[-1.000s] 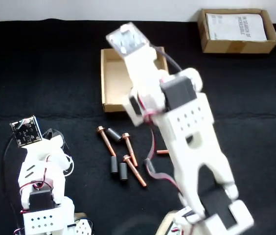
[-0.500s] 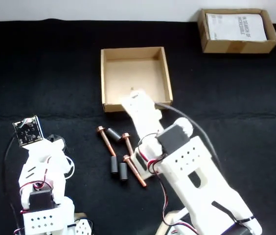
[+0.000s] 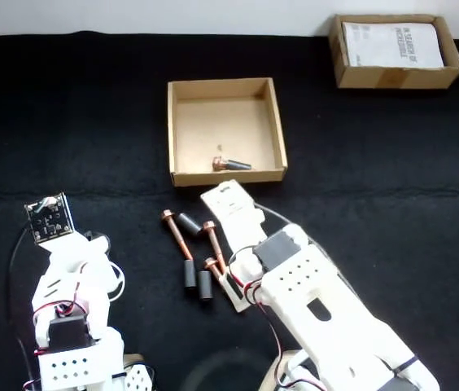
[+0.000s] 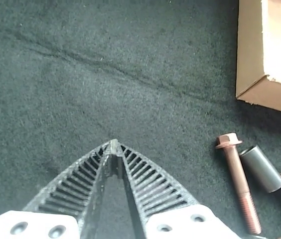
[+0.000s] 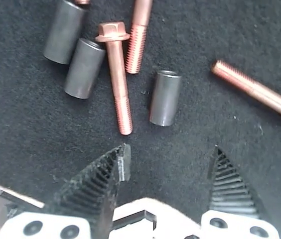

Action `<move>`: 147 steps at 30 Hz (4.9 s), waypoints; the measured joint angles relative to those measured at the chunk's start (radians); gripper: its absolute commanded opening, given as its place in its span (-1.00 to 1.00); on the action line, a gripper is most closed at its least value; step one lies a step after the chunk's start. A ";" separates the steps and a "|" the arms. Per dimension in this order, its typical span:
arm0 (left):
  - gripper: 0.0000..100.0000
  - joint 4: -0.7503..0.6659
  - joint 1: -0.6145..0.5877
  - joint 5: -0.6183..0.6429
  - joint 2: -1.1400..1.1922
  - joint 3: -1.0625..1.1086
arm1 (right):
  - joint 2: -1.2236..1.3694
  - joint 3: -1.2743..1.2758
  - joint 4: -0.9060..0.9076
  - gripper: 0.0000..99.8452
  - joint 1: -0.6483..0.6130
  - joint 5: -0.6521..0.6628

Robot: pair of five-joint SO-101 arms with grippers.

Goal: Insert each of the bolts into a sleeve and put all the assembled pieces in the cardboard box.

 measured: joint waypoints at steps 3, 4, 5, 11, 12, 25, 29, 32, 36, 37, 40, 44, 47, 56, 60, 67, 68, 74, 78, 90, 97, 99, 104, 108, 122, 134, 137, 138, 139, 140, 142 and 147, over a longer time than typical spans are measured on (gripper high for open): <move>-0.98 0.003 0.000 0.000 0.000 0.000 | 0.000 0.034 -0.048 -0.53 0.000 0.029; -0.98 0.003 0.000 0.000 0.000 0.000 | 0.000 0.044 -0.066 -0.53 0.005 0.032; -0.98 0.003 0.000 0.000 0.000 0.000 | 0.000 0.049 -0.084 -0.53 0.014 0.034; -0.98 0.003 0.000 0.000 0.000 0.000 | 0.000 0.064 -0.178 -0.53 0.055 0.101; -0.98 0.003 0.000 0.000 0.000 0.000 | 0.000 0.075 -0.192 -0.53 0.058 0.107; -0.98 0.003 0.000 0.000 0.000 0.000 | 0.000 0.189 -0.288 -0.61 0.064 0.118; -0.98 0.003 0.000 0.000 0.000 0.000 | 0.014 0.192 -0.348 -0.76 0.064 0.140; -0.98 0.021 0.000 0.000 0.000 0.000 | 0.069 0.192 -0.370 -0.74 0.064 0.144; -0.98 0.046 0.000 0.000 0.000 0.000 | 0.146 0.181 -0.373 -0.73 0.064 0.146; -0.98 0.046 0.000 0.000 0.000 0.000 | 0.164 0.170 -0.373 -0.73 0.064 0.146; -0.98 0.052 0.000 0.000 0.000 0.000 | 0.216 0.127 -0.373 -0.73 0.064 0.146; -0.98 0.052 0.000 0.000 0.000 0.000 | 0.299 0.064 -0.373 -0.73 0.064 0.146; -0.98 0.052 0.000 0.000 0.000 0.000 | 0.368 0.015 -0.373 -0.73 0.064 0.146; -0.98 0.052 0.000 0.000 0.000 0.000 | 0.502 -0.074 -0.371 -0.74 0.066 0.147; -0.98 0.052 0.000 0.000 0.000 0.000 | 0.503 -0.081 -0.347 -0.74 0.066 0.147; -0.98 0.052 0.000 0.000 0.000 0.000 | 0.509 -0.089 -0.307 -0.75 0.068 0.149; -0.98 0.052 0.000 0.000 0.000 0.000 | 0.509 -0.089 -0.307 -0.80 0.068 0.149; -0.98 0.052 0.000 0.000 0.000 0.000 | 0.509 -0.091 -0.307 -0.99 0.075 0.149; -0.98 0.052 0.000 0.000 0.000 0.000 | 0.511 -0.089 -0.307 -0.98 0.083 0.149; -0.98 0.052 0.000 -0.002 0.000 0.000 | 0.516 -0.417 0.012 -0.98 0.183 0.149; -0.98 0.126 0.049 -0.026 0.002 -0.081 | 0.423 -0.727 0.232 -0.98 0.256 0.149; -0.98 0.149 0.081 -0.034 0.038 -0.147 | 0.338 -0.744 0.265 -0.98 0.262 0.149; -0.98 0.157 0.143 -0.035 0.295 -0.367 | 0.091 -0.753 0.341 -0.98 0.265 0.149; -0.98 0.163 0.215 -0.034 0.574 -0.589 | -0.092 -0.755 0.399 -0.98 0.319 0.149; -0.66 0.399 0.715 -0.037 1.263 -1.185 | -0.569 -0.597 0.430 -0.98 0.904 0.204; -0.64 0.790 0.795 -0.460 1.927 -1.840 | -1.085 -0.123 0.264 -0.98 1.343 0.212; -0.64 0.799 0.798 -0.628 2.038 -1.966 | -1.186 -0.017 0.203 -0.98 1.444 0.253; -0.64 0.799 0.799 -0.669 2.064 -1.995 | -1.214 0.018 0.178 -0.98 1.479 0.265; -0.64 0.799 0.801 -0.698 2.087 -2.022 | -1.226 0.051 0.153 -0.98 1.511 0.272; -0.64 0.801 0.807 -0.724 2.107 -2.042 | -1.227 0.084 0.129 -0.98 1.542 0.275; -0.64 0.802 0.825 -0.769 2.137 -2.071 | -1.229 0.144 0.077 -0.98 1.603 0.278; -0.64 0.802 0.895 -0.825 2.193 -2.085 | -1.232 0.330 -0.097 -0.98 1.699 0.305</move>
